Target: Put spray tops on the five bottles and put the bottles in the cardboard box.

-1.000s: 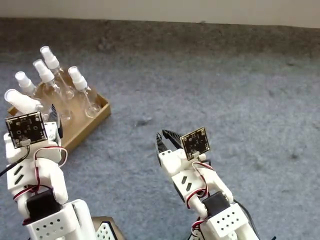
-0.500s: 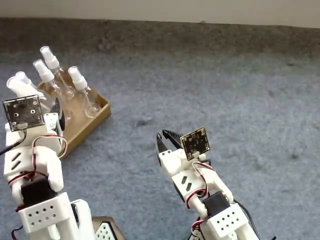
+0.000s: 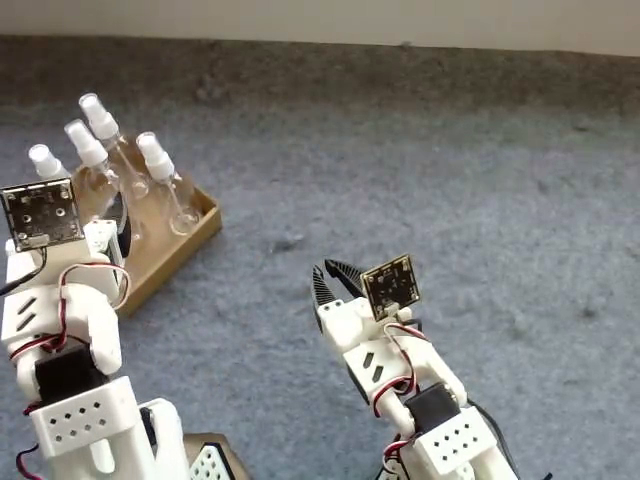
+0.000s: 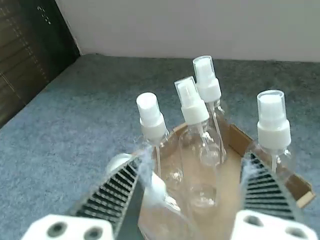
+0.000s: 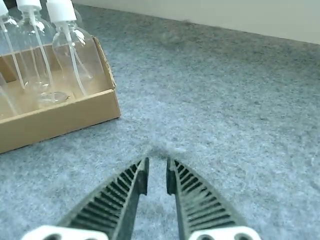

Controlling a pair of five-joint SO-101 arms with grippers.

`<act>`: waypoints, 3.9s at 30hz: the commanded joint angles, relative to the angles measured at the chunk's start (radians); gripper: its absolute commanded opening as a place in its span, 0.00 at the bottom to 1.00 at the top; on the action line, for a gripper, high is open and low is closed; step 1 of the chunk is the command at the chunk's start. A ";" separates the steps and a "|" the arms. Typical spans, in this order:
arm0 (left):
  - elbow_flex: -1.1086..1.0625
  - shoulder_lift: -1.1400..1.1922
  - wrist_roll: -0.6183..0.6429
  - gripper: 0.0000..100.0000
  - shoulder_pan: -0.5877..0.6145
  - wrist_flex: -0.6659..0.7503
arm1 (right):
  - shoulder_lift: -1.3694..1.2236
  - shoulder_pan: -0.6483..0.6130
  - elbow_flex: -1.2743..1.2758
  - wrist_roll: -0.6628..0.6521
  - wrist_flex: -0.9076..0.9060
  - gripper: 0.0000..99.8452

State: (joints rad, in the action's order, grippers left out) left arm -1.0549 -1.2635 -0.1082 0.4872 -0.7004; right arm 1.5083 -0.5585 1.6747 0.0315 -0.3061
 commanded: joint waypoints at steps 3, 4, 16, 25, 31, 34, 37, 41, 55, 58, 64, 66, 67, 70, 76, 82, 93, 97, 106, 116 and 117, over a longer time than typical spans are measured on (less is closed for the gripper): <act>-0.102 0.013 0.014 0.22 0.050 0.018 | 0.007 -0.010 0.131 -0.011 -0.004 0.06; -0.113 0.013 0.014 0.22 0.053 0.029 | 0.007 -0.010 0.131 -0.011 -0.004 0.06; -0.113 0.013 0.011 0.22 0.058 0.031 | 0.005 -0.010 0.131 -0.011 -0.004 0.06; 0.081 0.012 0.011 0.22 -0.002 -0.227 | 0.005 -0.010 0.131 -0.011 -0.005 0.06; 0.151 0.013 0.014 0.22 -0.099 -0.364 | 0.005 -0.010 0.131 -0.011 -0.005 0.06; 0.159 0.012 0.014 0.22 -0.124 -0.405 | 0.005 -0.010 0.131 -0.011 -0.005 0.06; 0.219 0.012 0.015 0.22 -0.136 -0.462 | 0.005 -0.010 0.131 -0.011 -0.005 0.06; 0.343 0.013 0.017 0.15 -0.176 -0.552 | 0.005 -0.010 0.131 -0.011 -0.005 0.06; 0.464 0.012 0.011 0.01 -0.308 -0.706 | 0.005 -0.010 0.131 -0.011 -0.005 0.06; 0.460 0.012 0.011 0.01 -0.320 -0.726 | 0.005 -0.010 0.131 -0.011 -0.005 0.06; 0.461 0.008 0.011 0.01 -0.329 -0.758 | 0.005 -0.010 0.131 -0.011 -0.005 0.06; 0.461 -0.025 0.011 0.01 -0.329 -0.770 | 0.005 -0.010 0.131 -0.011 -0.005 0.06; 0.461 -0.056 0.011 0.01 -0.329 -0.773 | 0.005 -0.010 0.131 -0.011 -0.005 0.06; 0.461 -0.150 0.011 0.01 -0.329 -0.775 | 0.005 -0.010 0.131 -0.011 -0.005 0.06; 0.384 -0.183 -0.041 0.01 -0.331 -0.778 | 0.005 -0.010 0.131 -0.011 -0.005 0.06; 0.295 -0.254 -0.048 0.01 -0.331 -0.772 | 0.005 -0.010 0.131 -0.011 -0.005 0.06; 0.099 -0.466 -0.103 0.01 -0.446 -0.769 | 0.005 -0.010 0.131 -0.011 -0.005 0.06; 0.058 -0.473 -0.101 0.01 -0.447 -0.769 | 0.005 -0.010 0.131 -0.011 -0.005 0.06; -0.071 -0.573 -0.104 0.01 -0.444 -0.766 | 0.005 -0.008 0.131 -0.011 -0.005 0.06; -0.305 -0.567 -0.101 0.01 -0.443 -0.549 | 0.005 -0.008 0.131 -0.011 -0.005 0.06; -0.332 -0.567 -0.101 0.01 -0.443 -0.525 | 0.005 -0.008 0.131 -0.011 -0.005 0.06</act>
State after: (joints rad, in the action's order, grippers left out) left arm -1.3126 -1.8190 -0.2033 0.0499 -1.3280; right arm 1.5083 -0.5585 1.6747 0.0315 -0.3061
